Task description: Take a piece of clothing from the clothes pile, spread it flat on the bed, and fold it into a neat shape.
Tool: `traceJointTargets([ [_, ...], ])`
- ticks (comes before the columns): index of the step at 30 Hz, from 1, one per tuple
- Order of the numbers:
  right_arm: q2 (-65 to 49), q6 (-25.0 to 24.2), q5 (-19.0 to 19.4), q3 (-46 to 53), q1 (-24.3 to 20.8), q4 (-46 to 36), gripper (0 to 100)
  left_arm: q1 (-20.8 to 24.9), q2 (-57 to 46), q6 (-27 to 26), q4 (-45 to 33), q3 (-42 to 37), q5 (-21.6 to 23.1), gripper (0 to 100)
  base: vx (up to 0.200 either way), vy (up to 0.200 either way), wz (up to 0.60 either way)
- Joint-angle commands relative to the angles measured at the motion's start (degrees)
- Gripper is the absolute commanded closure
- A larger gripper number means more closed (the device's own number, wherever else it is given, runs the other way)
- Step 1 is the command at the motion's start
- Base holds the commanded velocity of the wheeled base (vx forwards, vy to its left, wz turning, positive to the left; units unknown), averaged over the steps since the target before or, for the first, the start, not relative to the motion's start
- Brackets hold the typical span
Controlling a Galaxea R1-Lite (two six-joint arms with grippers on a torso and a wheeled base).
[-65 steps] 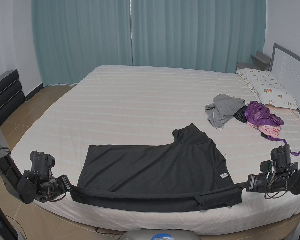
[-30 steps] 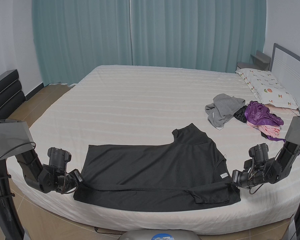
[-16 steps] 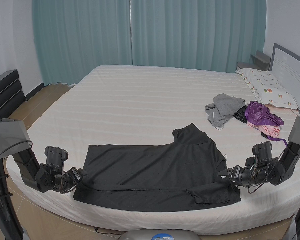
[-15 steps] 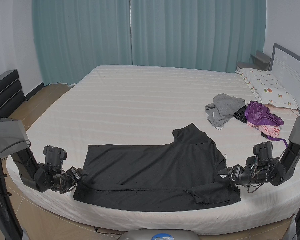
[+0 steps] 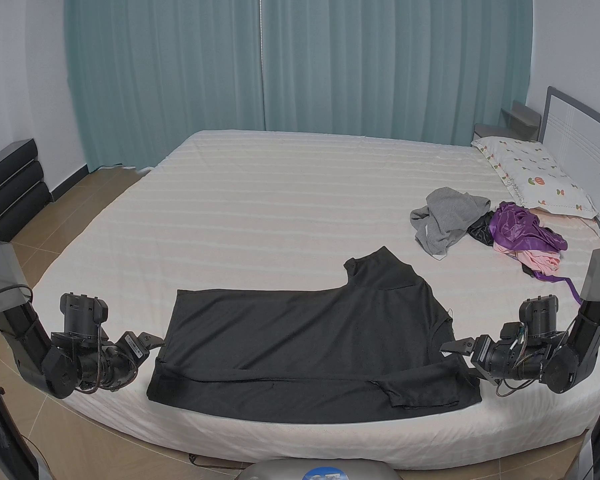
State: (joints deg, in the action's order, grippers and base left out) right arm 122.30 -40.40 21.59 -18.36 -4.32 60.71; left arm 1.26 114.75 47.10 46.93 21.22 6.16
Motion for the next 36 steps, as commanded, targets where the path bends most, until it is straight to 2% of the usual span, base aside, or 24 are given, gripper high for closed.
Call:
traceJointTargets([
  [1, 1.7, 0.1, 0.2, 0.4, 0.4, 0.3, 0, 0.0, -0.4, 0.0, 0.9, -1.7, 0.2, 0, 0.0, 0.0, 0.0],
  [8, 2.2, 0.1, 0.3, 0.6, 0.4, 1.3, 0, 1.2, -0.7, 0.2, 0.3, -2.1, 0.4, 0, 0.0, 0.0, 0.0],
  [14, 2.9, 0.5, 0.2, 0.7, 0.3, 1.6, 0, 6.0, -2.4, 0.4, 0.1, -4.3, 0.2, 0, 0.0, 0.0, 0.0],
  [16, 2.7, 0.5, 0.2, 0.9, 0.3, 1.6, 0, 8.2, -3.0, 0.4, -1.6, -4.3, -0.7, 0, 0.0, 0.0, 0.0],
  [22, 2.6, 0.5, 0.2, 1.1, -0.1, 1.8, 0, 11.0, -4.9, 1.4, -8.3, -2.2, -1.8, 0, 0.0, 0.0, 0.0],
  [32, 2.9, 0.1, 0.2, 1.3, -0.3, 3.4, 0, 11.0, 1.2, 1.4, -12.8, 2.4, -2.0, 0, 0.0, 0.0, 0.0],
  [35, 2.9, 0.1, 0.2, 1.3, -0.3, 3.4, 0, 11.0, 3.6, 1.4, -12.8, 3.7, -3.3, 0, 0.0, 0.0, 0.0],
  [36, 2.9, 0.1, 0.2, 1.3, -0.3, 3.4, 0, 11.0, 5.8, 1.3, -12.7, 4.9, -5.3, 0, 0.0, 0.0, 0.0],
])
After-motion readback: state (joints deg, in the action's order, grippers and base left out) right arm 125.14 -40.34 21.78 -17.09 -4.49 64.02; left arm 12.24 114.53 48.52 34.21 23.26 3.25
